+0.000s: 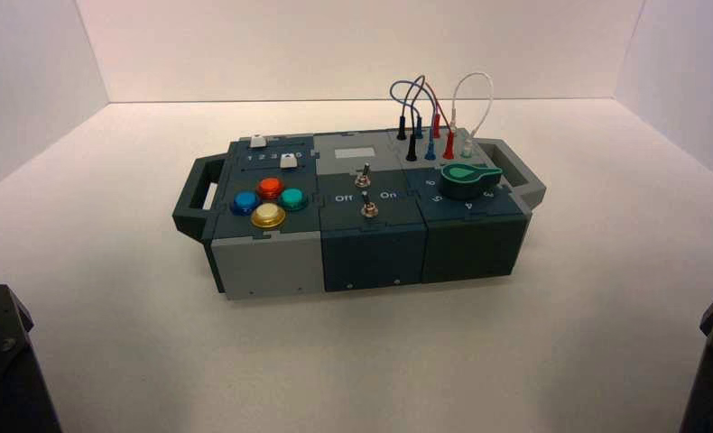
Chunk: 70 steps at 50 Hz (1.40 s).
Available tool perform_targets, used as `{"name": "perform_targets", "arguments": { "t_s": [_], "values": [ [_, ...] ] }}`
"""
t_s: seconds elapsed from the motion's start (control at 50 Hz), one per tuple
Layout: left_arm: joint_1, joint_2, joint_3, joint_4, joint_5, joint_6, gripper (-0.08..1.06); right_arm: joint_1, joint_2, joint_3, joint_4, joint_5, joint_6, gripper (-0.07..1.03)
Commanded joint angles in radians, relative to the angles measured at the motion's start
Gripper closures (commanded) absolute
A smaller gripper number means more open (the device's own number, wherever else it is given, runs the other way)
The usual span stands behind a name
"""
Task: Move the bottom slider to position 1.
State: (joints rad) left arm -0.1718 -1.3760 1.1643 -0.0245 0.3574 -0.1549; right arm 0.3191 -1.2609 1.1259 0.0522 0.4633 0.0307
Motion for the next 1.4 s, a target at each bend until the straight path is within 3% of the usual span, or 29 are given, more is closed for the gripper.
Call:
{"name": "perform_targets", "arguments": {
  "t_s": [0.02,0.6,0.82,1.16,1.4],
  "values": [
    [0.002,0.014,-0.025,0.000,-0.014,0.006,1.01,-0.002,0.014,-0.015,0.003,-0.014,0.002,0.99],
    [-0.003,0.077,-0.049,-0.006,0.008,0.020,1.01,-0.002,0.087,-0.029,0.020,0.002,0.002,0.99],
    [-0.038,0.172,-0.104,-0.003,0.101,0.037,1.01,0.006,0.120,-0.032,0.037,0.023,0.000,0.99],
    [-0.046,0.362,-0.239,-0.003,0.345,0.066,1.01,0.015,0.250,-0.071,0.066,0.080,-0.006,0.99],
    [-0.049,0.538,-0.351,-0.005,0.509,0.150,1.01,0.069,0.365,-0.126,0.064,0.115,-0.029,0.99]
  ]
}}
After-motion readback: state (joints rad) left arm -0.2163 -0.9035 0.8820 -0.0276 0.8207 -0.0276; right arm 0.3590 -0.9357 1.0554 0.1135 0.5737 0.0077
